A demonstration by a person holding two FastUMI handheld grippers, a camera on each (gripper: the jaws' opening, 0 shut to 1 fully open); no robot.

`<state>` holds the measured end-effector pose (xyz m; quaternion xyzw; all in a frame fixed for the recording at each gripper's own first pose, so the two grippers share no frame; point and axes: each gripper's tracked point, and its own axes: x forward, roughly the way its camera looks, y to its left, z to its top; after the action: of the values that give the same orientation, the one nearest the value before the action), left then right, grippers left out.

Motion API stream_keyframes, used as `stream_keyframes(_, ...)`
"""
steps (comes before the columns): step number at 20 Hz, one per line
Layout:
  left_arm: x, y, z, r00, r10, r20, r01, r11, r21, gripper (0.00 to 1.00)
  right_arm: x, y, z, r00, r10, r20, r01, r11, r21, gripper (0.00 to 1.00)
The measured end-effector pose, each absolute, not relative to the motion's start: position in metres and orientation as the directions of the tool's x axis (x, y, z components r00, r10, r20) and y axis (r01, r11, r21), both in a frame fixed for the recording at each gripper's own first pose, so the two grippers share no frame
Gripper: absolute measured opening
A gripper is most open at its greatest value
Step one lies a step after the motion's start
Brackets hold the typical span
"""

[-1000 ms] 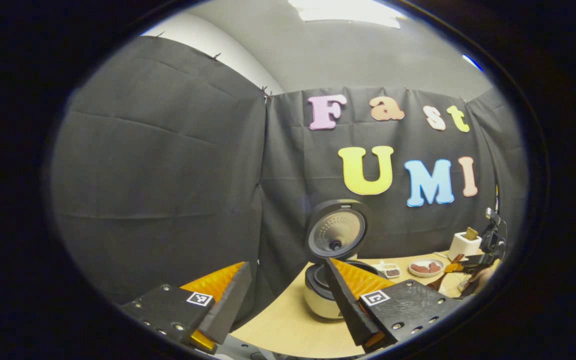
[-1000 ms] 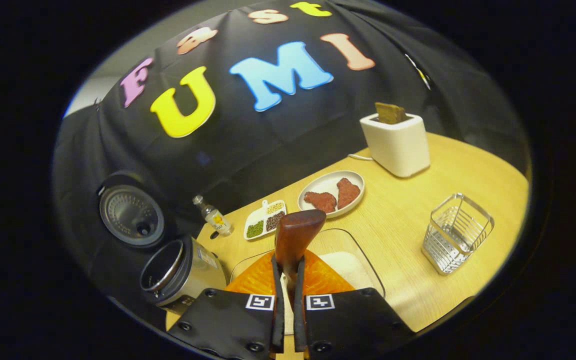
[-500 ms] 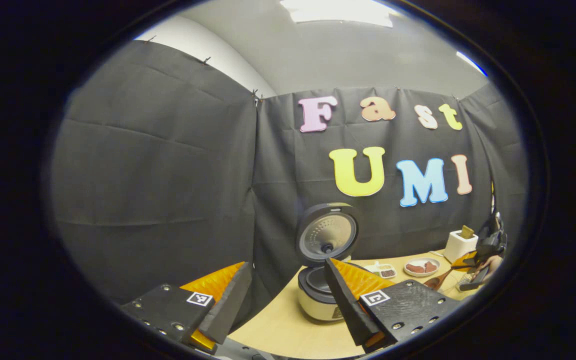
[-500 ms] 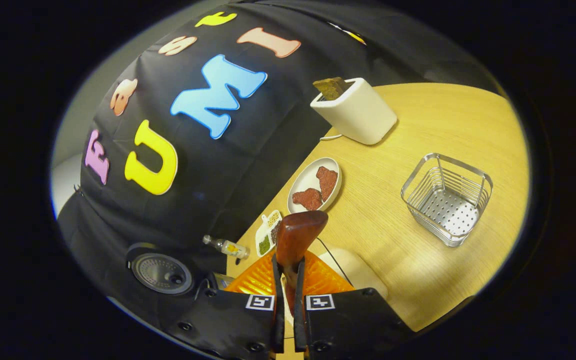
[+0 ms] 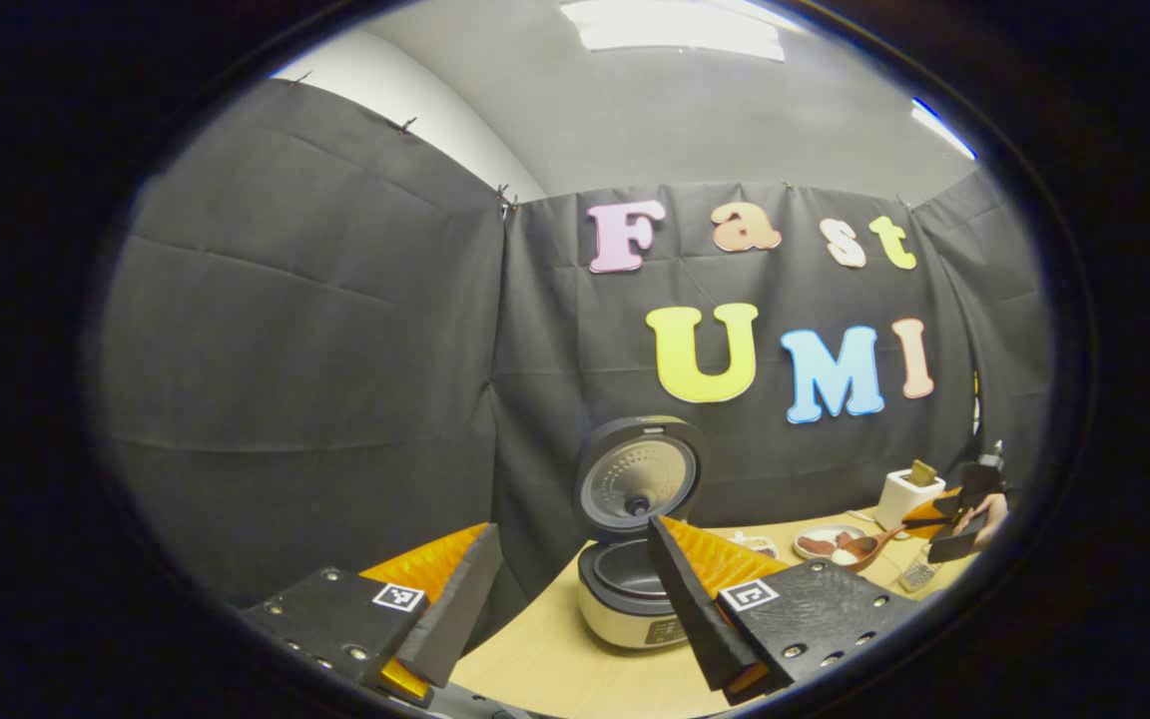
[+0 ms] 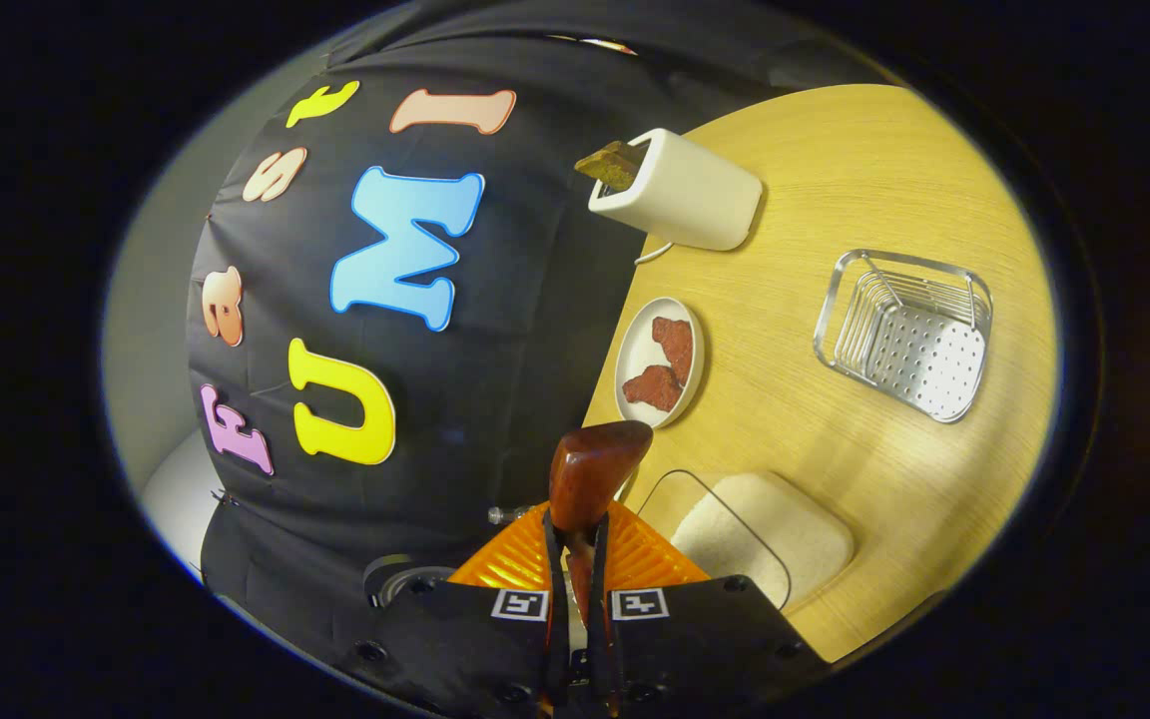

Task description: Close the left gripper, press the button to open the rice cooker; take a wooden spoon from the chopstick holder with the right hand, scoop a spoonful of rice and pour it into the rice cooker, then put the wooden spoon back into the chopstick holder.

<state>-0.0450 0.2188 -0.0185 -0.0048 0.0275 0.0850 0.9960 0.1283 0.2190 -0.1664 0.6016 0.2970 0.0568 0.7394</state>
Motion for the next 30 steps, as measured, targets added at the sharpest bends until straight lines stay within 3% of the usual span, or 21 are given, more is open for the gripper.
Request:
stream_keyframes(17,-0.094,0.292,-0.037,0.942,0.327,-0.078,-0.331,0.943,-0.043,0.89,0.15,0.402,-0.078,0.731,0.644,-0.227,0.046,0.286,0.957,0.08)
stream_keyframes(20,-0.1,0.304,-0.042,0.931,0.356,-0.085,-0.36,0.932,-0.044,0.89,0.15,0.439,-0.07,0.706,0.673,-0.221,-0.005,0.316,0.949,0.09)
stream_keyframes(21,-0.103,0.308,-0.043,0.927,0.365,-0.089,-0.37,0.928,-0.046,0.91,0.15,0.45,-0.07,0.699,0.68,-0.222,-0.021,0.329,0.944,0.05)
stream_keyframes(23,-0.109,0.317,-0.045,0.918,0.385,-0.094,-0.391,0.919,-0.047,0.89,0.147,0.471,-0.069,0.683,0.695,-0.225,-0.053,0.355,0.933,0.09)
stream_keyframes(25,-0.117,0.327,-0.048,0.908,0.407,-0.099,-0.412,0.91,-0.041,0.89,0.145,0.491,-0.072,0.67,0.705,-0.233,-0.085,0.384,0.919,0.05)
stream_keyframes(26,-0.121,0.331,-0.049,0.904,0.416,-0.101,-0.421,0.906,-0.04,0.89,0.145,0.499,-0.073,0.664,0.709,-0.238,-0.102,0.401,0.91,0.09)
stream_keyframes(27,-0.124,0.334,-0.05,0.9,0.424,-0.104,-0.43,0.902,-0.038,0.91,0.143,0.506,-0.075,0.659,0.711,-0.245,-0.117,0.418,0.901,0.05)
stream_keyframes(30,-0.132,0.344,-0.054,0.887,0.447,-0.117,-0.454,0.89,-0.037,0.91,0.138,0.527,-0.088,0.641,0.718,-0.272,-0.173,0.48,0.86,0.09)
